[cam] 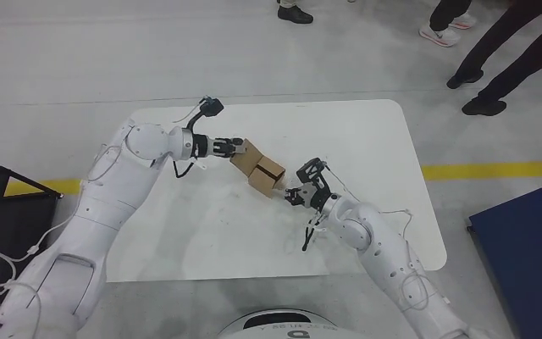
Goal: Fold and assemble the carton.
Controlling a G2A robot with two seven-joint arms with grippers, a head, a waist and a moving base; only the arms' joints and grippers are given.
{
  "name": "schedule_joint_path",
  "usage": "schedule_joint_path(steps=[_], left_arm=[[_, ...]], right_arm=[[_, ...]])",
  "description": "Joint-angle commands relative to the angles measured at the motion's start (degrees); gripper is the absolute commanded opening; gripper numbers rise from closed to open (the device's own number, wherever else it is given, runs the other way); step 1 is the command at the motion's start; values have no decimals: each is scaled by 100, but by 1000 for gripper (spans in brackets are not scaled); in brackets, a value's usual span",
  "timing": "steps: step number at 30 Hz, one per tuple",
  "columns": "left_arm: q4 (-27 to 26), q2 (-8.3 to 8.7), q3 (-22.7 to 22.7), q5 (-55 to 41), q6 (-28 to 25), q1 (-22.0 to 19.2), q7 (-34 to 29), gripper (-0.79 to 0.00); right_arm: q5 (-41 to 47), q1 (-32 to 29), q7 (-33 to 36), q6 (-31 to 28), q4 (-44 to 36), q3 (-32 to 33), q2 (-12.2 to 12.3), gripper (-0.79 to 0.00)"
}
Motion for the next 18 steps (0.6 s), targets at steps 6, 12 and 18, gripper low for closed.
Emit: schedule_joint_path(steps=[6,12,18], left_arm=[[171,112,-407,-478,-35,163,-229,0],[397,290,-908,-224,37,383,-36,0],[215,373,-930,395,275,643,70,0]], right_arm=[[-99,-15,-80,-181,87,5,25,0],[-236,-85,-226,-452,81,17,63,0],[-557,-135,-485,-766,-82,-140,80,0]])
